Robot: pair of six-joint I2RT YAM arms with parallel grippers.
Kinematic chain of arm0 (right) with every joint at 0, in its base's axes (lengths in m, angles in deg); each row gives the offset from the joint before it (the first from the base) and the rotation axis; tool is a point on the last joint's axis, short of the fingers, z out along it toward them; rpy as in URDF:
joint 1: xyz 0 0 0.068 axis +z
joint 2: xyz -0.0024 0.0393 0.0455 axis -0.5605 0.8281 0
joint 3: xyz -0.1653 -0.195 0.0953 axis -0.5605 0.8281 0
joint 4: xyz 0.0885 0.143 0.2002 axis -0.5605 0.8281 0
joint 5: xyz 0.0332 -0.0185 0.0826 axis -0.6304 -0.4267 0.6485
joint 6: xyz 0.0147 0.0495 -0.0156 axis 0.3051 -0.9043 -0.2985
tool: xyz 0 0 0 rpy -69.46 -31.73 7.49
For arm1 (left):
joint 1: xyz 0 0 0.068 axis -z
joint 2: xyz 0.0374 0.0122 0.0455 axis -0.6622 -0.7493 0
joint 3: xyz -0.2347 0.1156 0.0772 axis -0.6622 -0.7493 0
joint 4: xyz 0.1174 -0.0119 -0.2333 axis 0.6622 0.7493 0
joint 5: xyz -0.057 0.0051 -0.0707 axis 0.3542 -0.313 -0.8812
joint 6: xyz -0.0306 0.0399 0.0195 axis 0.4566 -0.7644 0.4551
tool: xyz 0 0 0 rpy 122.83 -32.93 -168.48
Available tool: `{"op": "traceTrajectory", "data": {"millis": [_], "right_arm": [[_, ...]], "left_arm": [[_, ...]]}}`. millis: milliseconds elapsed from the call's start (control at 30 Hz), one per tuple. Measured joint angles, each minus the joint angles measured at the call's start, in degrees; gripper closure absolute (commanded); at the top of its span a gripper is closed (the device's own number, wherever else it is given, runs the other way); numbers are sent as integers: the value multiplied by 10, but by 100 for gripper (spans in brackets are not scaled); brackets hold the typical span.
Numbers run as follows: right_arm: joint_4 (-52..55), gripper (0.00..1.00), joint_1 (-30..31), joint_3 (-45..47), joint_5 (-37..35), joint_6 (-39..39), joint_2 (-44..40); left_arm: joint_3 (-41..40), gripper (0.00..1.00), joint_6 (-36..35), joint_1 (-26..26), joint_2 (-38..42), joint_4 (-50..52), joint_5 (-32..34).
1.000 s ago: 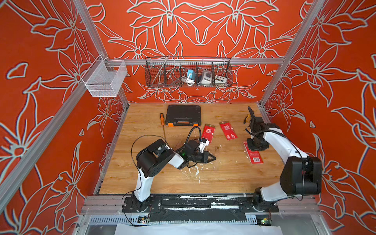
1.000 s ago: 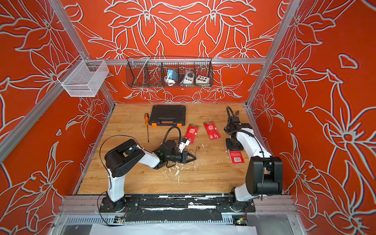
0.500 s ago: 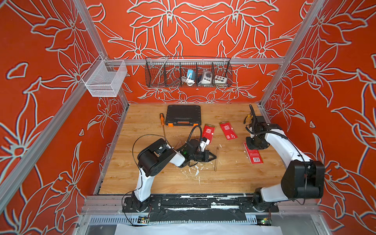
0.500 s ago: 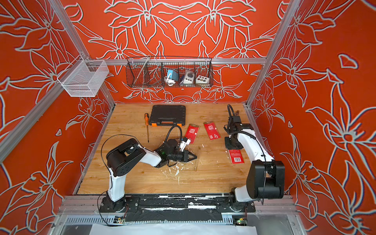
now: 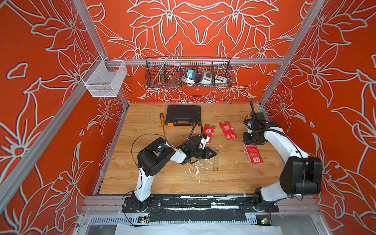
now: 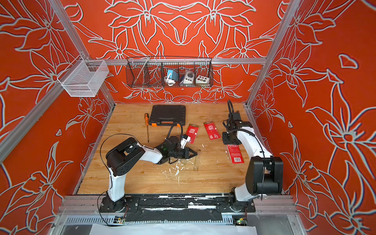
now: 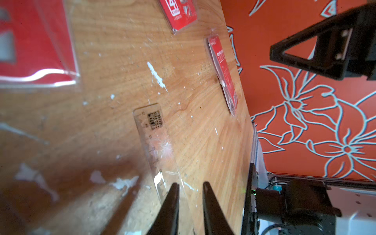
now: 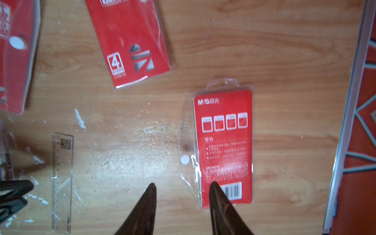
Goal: Open the ruler set and take out the ruler
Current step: Place the ruler at the center of the board, then pick up the ruler set bag from the center of the board.
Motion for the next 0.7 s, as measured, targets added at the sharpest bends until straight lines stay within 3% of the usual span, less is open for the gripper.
{"op": "traceTrajectory", "data": {"millis": [233,400,700], "right_arm": [[-45,54,-3,-103,38,9,150],[-77,52,-8,-116,77,6,195],[-130,47,-42,-117,157,-10,226]], "left_arm": [[32,64,-48,0,45,49,36],[77,62,-83,0,51,84,64],[286,65,-130,0,-62,145,103]]}}
